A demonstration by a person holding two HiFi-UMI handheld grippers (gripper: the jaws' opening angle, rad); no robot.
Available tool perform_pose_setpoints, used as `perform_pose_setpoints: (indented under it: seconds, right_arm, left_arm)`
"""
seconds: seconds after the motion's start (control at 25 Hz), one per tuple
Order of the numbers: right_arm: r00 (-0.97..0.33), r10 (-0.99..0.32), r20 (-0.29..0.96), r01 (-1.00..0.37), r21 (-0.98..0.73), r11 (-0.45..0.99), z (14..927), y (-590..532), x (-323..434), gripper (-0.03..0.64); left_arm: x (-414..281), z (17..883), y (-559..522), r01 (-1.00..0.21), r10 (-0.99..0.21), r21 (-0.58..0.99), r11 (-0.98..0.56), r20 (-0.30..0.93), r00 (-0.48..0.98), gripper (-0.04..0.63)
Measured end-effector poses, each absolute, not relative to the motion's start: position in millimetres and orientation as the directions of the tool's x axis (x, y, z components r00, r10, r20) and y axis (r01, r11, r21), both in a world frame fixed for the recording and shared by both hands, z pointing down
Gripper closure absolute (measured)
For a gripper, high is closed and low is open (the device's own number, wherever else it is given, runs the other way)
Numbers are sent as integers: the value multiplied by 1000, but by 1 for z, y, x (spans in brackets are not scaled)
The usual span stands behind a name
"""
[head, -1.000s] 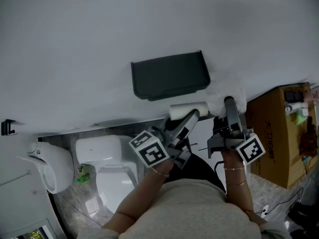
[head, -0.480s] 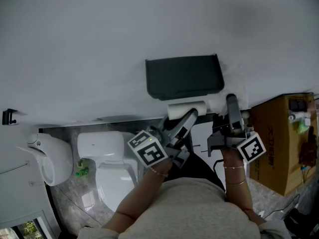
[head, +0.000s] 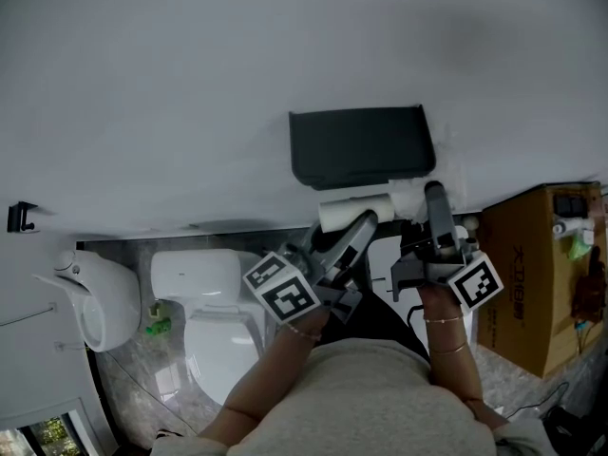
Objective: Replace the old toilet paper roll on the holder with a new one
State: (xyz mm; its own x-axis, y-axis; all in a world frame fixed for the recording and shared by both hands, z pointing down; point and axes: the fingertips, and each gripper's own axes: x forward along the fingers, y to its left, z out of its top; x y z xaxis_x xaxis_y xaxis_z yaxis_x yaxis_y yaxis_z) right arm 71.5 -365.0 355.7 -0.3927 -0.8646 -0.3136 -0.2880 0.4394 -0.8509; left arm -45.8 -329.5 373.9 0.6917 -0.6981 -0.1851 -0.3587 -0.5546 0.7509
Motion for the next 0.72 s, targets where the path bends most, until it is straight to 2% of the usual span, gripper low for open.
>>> perform_pose_setpoints:
  seconds: [0.72]
  right_arm:
    - [-397, -859, -322, -183, -890, 418, 365, -363, 60, 202]
  left_arm:
    - [-68, 372, -311, -399, -750, 743, -537, -206, 628, 383]
